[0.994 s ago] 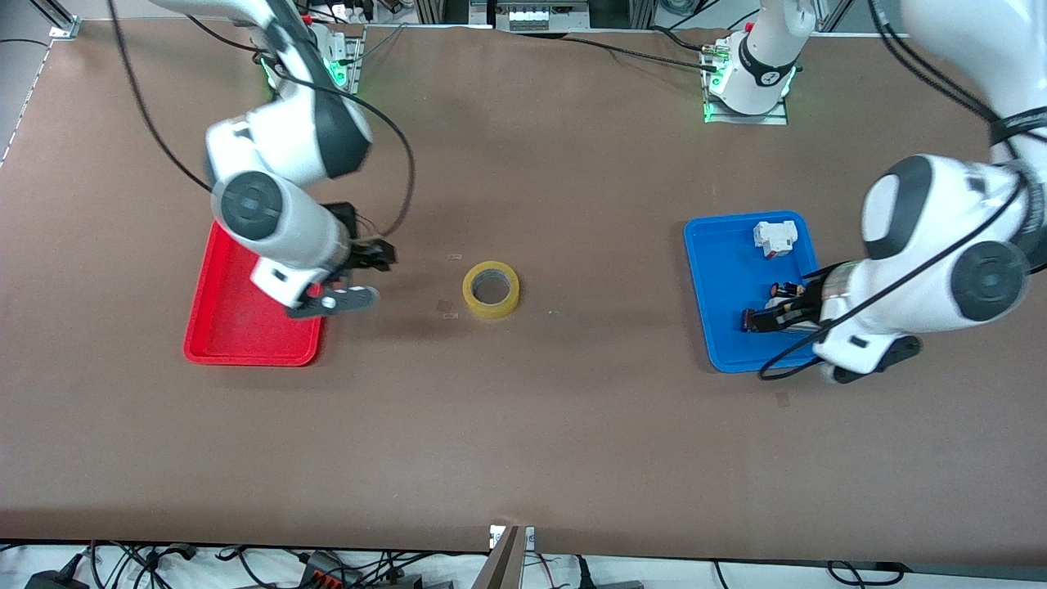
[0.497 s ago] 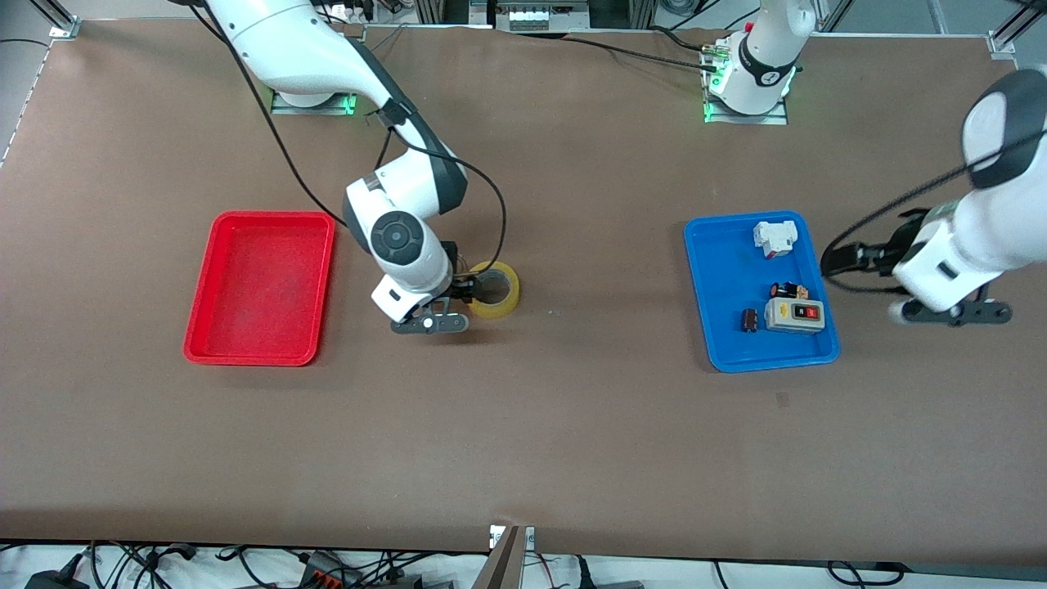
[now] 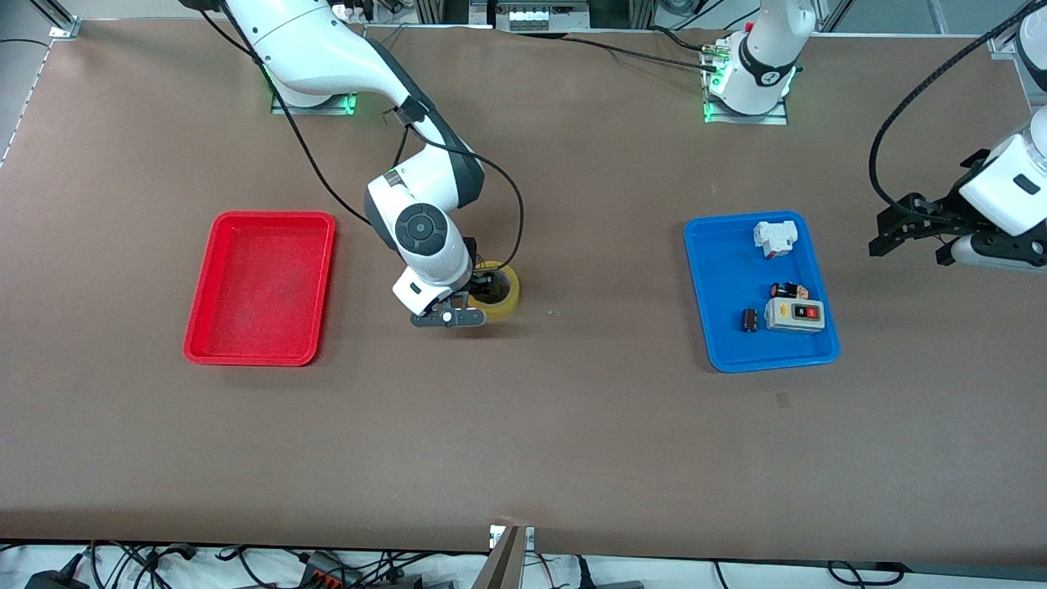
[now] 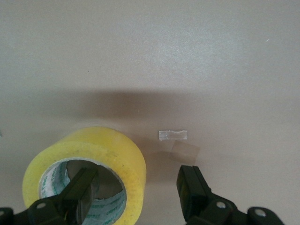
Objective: Place and move tape with both arms
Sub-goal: 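Grasp the yellow tape roll with the right gripper, then carry the tape into the red tray and release it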
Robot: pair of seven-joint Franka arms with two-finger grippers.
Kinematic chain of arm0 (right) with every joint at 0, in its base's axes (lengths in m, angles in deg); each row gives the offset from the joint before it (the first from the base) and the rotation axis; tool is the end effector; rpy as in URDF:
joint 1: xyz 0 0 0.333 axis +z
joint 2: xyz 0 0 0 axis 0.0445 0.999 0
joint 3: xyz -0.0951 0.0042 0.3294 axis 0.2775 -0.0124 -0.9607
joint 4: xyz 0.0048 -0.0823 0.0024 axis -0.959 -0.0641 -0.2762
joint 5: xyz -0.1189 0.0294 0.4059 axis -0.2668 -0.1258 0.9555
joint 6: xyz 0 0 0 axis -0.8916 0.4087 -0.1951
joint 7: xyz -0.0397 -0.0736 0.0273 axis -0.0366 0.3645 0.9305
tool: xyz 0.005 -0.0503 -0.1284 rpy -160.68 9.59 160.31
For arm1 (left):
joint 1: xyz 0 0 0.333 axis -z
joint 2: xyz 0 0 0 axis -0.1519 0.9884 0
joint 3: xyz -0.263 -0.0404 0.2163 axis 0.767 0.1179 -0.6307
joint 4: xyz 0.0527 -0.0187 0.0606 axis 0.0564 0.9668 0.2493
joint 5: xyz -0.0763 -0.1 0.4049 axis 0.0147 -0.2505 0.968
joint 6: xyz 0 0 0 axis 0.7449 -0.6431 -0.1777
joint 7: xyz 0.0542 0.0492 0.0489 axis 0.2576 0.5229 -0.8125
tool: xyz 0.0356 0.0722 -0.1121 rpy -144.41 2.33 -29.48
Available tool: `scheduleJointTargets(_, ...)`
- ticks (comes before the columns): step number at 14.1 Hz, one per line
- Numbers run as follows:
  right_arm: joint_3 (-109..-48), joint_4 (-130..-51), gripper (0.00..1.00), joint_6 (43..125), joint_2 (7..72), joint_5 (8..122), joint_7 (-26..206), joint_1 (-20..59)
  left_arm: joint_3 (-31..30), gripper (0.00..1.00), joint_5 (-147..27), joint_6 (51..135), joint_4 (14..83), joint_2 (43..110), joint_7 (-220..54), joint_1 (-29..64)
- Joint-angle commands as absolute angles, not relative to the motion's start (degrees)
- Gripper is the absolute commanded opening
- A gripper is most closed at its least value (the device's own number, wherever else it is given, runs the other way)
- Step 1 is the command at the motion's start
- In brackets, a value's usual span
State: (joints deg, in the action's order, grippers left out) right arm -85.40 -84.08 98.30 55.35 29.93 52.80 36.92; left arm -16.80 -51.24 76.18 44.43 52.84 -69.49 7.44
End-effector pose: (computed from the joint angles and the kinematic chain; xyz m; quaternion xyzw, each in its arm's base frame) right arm 0.5934 0.4289 0.1942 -0.9995 -0.0198 0.0225 0.0102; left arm 0.6116 -0.0062 0.5676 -0.9976 0.0647 -0.0239 0.0020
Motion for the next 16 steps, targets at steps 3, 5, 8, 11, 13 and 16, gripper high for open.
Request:
scheduleJointTargets(3, -84.8, -82.9, 0.89, 98.4, 57.3, 30.5, 52.4, 38.2, -17.2, 1.0, -49.7, 77.5, 47.5, 50.9, -69.9, 8.4)
scheduleJointTargets(5, -84.8, -82.7, 0.42, 98.3, 58.0, 30.6, 52.0, 38.5, -17.6, 1.0, -49.7, 77.5, 46.8, 51.3, -70.9, 8.1)
scheduleJointTargets(8, -84.8, -82.3, 0.0, 98.1, 57.5, 31.7, 49.3, 38.8, -17.5, 1.0, -49.8, 77.3, 46.1, 51.3, -70.8, 7.6)
scheduleJointTargets(11, -84.2, -82.5, 0.0, 93.6, 51.7, 31.8, 49.5, 36.5, -17.5, 1.0, -50.1, 76.1, 45.7, 51.6, -70.8, 7.0)
scheduleJointTargets(13, -84.2, -83.8, 0.0, 86.2, 46.0, 31.7, 51.8, 31.0, -17.5, 1.0, -50.2, 76.1, 45.7, 51.6, -70.8, 7.0)
scheduleJointTargets(16, -84.2, -93.4, 0.0, 85.3, 39.3, 31.5, 59.7, 19.8, -17.4, 1.0, -50.3, 76.1, 45.7, 51.6, -70.8, 7.0)
